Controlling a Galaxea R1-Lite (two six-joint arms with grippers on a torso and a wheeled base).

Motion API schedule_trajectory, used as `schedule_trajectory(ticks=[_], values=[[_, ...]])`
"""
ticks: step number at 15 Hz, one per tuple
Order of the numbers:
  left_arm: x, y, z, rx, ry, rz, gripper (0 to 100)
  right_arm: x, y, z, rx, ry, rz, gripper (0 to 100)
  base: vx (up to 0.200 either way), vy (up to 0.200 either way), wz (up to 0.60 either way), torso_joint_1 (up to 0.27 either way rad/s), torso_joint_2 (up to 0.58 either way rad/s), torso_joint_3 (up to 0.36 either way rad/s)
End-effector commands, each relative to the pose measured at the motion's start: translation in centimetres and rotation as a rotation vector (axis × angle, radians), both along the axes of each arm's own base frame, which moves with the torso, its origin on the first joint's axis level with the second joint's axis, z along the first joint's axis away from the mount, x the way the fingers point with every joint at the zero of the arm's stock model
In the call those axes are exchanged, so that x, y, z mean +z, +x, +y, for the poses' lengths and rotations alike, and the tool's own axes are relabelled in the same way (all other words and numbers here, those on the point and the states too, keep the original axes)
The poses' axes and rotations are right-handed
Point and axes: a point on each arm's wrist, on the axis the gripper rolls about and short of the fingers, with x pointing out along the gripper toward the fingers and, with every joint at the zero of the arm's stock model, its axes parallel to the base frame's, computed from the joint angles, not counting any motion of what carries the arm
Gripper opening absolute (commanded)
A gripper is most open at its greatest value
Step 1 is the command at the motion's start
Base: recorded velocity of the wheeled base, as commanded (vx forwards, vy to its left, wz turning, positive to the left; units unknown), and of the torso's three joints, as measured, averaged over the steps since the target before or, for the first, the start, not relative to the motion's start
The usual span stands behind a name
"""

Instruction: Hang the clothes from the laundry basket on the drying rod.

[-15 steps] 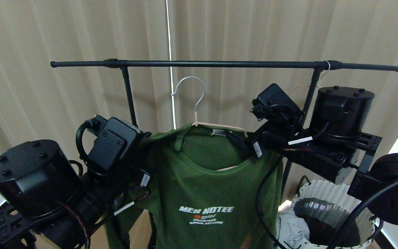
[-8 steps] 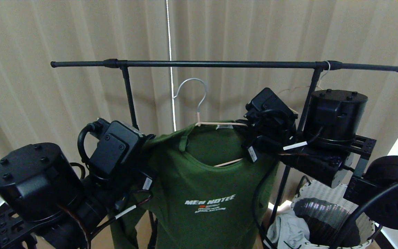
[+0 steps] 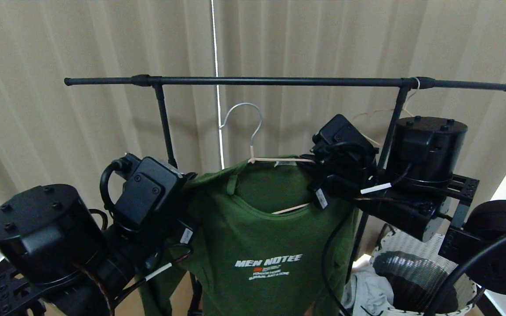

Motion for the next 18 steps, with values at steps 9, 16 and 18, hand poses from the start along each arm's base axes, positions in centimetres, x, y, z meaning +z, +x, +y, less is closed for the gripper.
schedule_trajectory(ticks=[9, 16, 18], values=[[-0.3, -4.2, 4.0, 0.01, -0.167, 0.058, 100, 2.3, -0.1, -2.8, -0.088, 0.044, -0.06, 0, 0.0, 0.0, 0.0, 0.0, 0.0, 0.0], [-2.3, -3.8, 6.7, 0.084, -0.149, 0.136, 100, 5.2, -1.4, -5.0, -0.128, 0.114, -0.15, 0, 0.0, 0.0, 0.0, 0.0, 0.0, 0.0], [-2.8, -3.0, 6.6, 0.099, -0.134, 0.158, 100, 5.9, -1.6, -5.0, -0.118, 0.146, -0.195, 0, 0.0, 0.0, 0.0, 0.0, 0.0, 0.0]])
